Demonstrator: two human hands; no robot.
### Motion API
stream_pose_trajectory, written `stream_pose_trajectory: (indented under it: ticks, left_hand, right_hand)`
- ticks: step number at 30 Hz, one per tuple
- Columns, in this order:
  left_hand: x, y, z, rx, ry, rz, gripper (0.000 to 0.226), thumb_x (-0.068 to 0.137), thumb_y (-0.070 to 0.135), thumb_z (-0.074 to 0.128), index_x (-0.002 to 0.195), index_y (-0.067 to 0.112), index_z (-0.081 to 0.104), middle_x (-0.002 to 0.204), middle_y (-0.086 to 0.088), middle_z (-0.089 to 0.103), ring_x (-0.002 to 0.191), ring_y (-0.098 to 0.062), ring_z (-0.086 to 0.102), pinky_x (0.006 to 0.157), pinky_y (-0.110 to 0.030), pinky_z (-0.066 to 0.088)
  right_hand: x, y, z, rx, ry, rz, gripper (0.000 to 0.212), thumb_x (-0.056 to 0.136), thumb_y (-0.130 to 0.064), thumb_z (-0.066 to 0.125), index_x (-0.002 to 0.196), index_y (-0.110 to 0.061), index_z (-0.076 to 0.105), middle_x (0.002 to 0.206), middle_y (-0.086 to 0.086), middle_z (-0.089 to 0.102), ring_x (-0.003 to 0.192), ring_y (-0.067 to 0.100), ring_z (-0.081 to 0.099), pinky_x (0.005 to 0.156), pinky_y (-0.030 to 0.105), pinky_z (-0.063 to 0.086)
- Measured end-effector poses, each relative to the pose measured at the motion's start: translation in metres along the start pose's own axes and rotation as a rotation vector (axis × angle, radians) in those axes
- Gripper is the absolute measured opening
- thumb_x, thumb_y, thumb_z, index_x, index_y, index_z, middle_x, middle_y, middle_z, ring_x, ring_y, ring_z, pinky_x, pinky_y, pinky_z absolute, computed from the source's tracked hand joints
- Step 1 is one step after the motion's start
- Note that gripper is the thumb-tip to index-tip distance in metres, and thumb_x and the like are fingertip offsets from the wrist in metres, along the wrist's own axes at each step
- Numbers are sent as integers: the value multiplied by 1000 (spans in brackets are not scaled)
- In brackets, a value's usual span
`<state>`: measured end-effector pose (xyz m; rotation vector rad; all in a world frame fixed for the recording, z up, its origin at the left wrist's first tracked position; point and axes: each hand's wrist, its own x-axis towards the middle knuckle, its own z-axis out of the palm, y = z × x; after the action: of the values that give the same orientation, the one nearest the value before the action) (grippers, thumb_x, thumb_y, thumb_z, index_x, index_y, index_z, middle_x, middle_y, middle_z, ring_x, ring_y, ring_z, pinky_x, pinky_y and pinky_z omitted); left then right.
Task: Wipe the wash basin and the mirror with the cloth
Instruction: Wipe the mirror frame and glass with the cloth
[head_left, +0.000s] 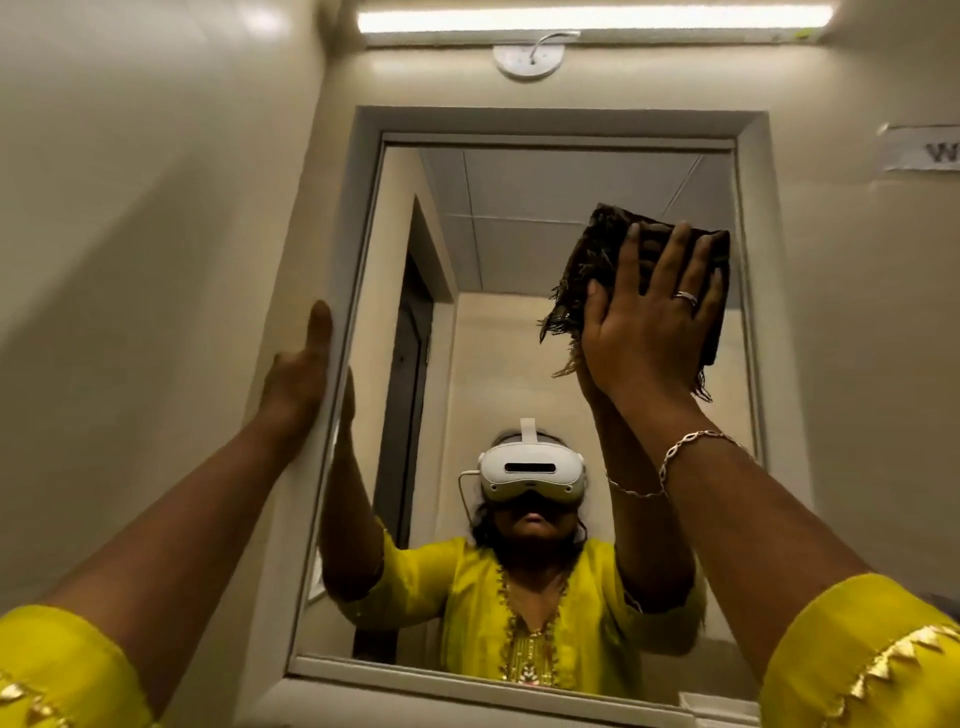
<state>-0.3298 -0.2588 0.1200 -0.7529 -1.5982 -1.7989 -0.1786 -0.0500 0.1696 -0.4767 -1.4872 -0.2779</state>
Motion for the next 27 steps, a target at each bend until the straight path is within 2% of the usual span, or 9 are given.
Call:
stream_pose_trajectory:
  ticks: [3, 7, 12, 15, 19, 21, 25, 27]
  left_hand:
    - [-1, -5, 0, -22, -30, -16, 76, 81, 74, 24, 70, 6, 58, 67, -14, 60, 65, -31, 61, 75, -40, 51]
    - [-1, -7, 1, -15, -22, -10, 72, 83, 71, 24, 67, 8, 56, 65, -11, 59, 64, -28, 59, 77, -39, 51]
    - [1, -12, -1, 29, -32, 29, 75, 81, 71, 20, 74, 5, 56, 70, -17, 54, 65, -28, 54, 64, -31, 43]
    - [2, -15, -1, 31, -46, 56, 84, 71, 77, 16, 74, 4, 57, 70, -18, 54, 65, -29, 53, 66, -34, 42]
    - [3, -15, -1, 15, -21, 53, 86, 83, 68, 12, 80, -2, 62, 73, -20, 55, 67, -29, 53, 67, -36, 42]
    - [4, -16, 0, -5, -9, 33, 89, 87, 64, 7, 86, -6, 63, 75, -20, 55, 69, -29, 53, 69, -37, 42]
    - [3, -17, 0, -47, 16, 32, 82, 85, 65, 2, 75, 4, 55, 72, -20, 51, 65, -28, 49, 67, -36, 40]
    - [2, -16, 0, -44, 19, 37, 82, 86, 65, 2, 75, 3, 56, 72, -20, 51, 63, -28, 49, 66, -36, 39]
  right_hand:
    - [-1, -22, 3, 16, 11, 13, 65, 89, -45, 13, 148, -17, 8, 153, 23, 0, 141, 41, -3, 113, 51, -3]
    - [-3, -54, 9, 22, -10, -34, 61, 94, -43, 16, 148, -16, 6, 153, 24, -1, 140, 42, -4, 113, 52, -4]
    - [-8, -103, 16, 48, -45, -119, 60, 97, -42, 21, 147, -16, 1, 153, 25, -6, 140, 42, -9, 112, 51, -8]
    - [-9, -133, 20, 75, -62, -176, 60, 97, -41, 22, 147, -15, 2, 153, 25, -7, 140, 42, -10, 112, 52, -8]
    - [-9, -165, 24, 107, -91, -248, 60, 97, -40, 23, 147, -16, 3, 153, 24, -8, 140, 40, -12, 112, 51, -9]
    - [-11, -173, 26, 118, -99, -277, 59, 97, -40, 23, 147, -17, 3, 153, 23, -9, 140, 40, -13, 112, 51, -10]
    - [-17, -167, 26, 120, -108, -375, 58, 97, -41, 24, 148, -20, 5, 154, 20, -10, 140, 37, -15, 112, 48, -12]
    - [-20, -159, 24, 122, -129, -435, 58, 97, -43, 24, 147, -23, 5, 155, 17, -10, 141, 35, -15, 112, 47, -13]
